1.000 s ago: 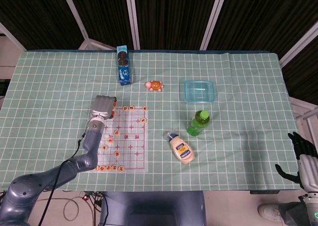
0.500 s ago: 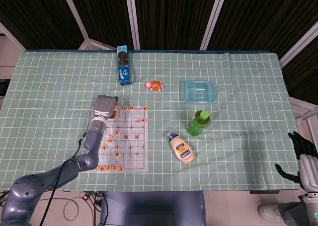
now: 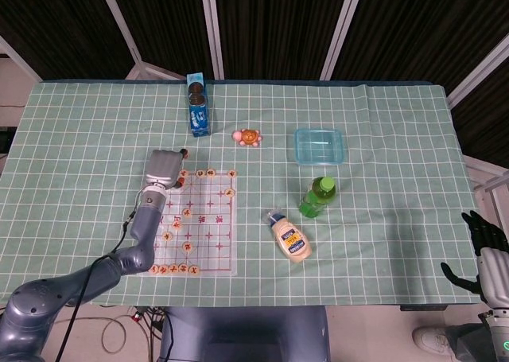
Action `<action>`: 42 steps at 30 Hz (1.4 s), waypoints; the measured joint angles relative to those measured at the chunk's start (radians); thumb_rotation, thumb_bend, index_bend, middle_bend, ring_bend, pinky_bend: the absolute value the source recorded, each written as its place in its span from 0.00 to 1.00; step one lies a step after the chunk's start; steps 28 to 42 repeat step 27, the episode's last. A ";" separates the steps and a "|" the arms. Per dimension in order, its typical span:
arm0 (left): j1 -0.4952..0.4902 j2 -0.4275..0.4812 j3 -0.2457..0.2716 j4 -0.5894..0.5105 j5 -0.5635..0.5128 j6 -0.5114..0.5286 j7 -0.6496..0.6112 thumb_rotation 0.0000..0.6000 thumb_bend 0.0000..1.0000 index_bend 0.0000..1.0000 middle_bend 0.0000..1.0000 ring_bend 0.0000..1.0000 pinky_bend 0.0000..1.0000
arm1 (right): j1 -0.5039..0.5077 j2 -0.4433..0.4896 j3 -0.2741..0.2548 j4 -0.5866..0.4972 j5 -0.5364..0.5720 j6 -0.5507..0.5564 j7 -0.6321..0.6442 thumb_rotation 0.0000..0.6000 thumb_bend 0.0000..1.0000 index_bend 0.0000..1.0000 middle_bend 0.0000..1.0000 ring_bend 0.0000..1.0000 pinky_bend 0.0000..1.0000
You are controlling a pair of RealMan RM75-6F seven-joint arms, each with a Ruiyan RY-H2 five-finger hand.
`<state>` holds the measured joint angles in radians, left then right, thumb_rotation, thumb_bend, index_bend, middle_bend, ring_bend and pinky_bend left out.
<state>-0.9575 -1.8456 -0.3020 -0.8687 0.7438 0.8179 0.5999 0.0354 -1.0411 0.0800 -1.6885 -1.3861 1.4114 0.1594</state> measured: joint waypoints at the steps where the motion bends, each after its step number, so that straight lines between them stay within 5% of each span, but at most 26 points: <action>1: 0.006 0.009 -0.002 -0.018 0.006 0.012 -0.008 1.00 0.20 0.21 0.74 0.72 0.87 | 0.000 0.000 0.000 0.000 -0.001 0.000 -0.001 1.00 0.31 0.00 0.00 0.00 0.00; 6: 0.058 0.084 0.005 -0.152 0.080 0.122 -0.054 1.00 0.18 0.03 0.37 0.40 0.57 | 0.002 -0.003 0.000 0.012 -0.018 0.012 -0.011 1.00 0.31 0.00 0.00 0.00 0.00; 13: 0.205 0.255 0.078 -0.405 0.247 0.326 -0.134 1.00 0.07 0.00 0.02 0.04 0.21 | 0.002 -0.002 -0.008 0.010 -0.016 0.003 -0.040 1.00 0.31 0.00 0.00 0.00 0.00; 20: 0.402 0.468 0.191 -0.643 0.334 0.496 -0.182 1.00 0.06 0.00 0.00 0.00 0.09 | 0.003 -0.001 -0.011 0.005 -0.015 0.003 -0.078 1.00 0.31 0.00 0.00 0.00 0.00; 27: 0.554 0.555 0.274 -0.710 0.427 0.637 -0.283 1.00 0.05 0.00 0.00 0.00 0.01 | 0.003 -0.006 -0.013 0.007 -0.023 0.011 -0.103 1.00 0.31 0.00 0.00 0.00 0.00; 42: 0.554 0.555 0.274 -0.710 0.427 0.637 -0.283 1.00 0.05 0.00 0.00 0.00 0.01 | 0.003 -0.006 -0.013 0.007 -0.023 0.011 -0.103 1.00 0.31 0.00 0.00 0.00 0.00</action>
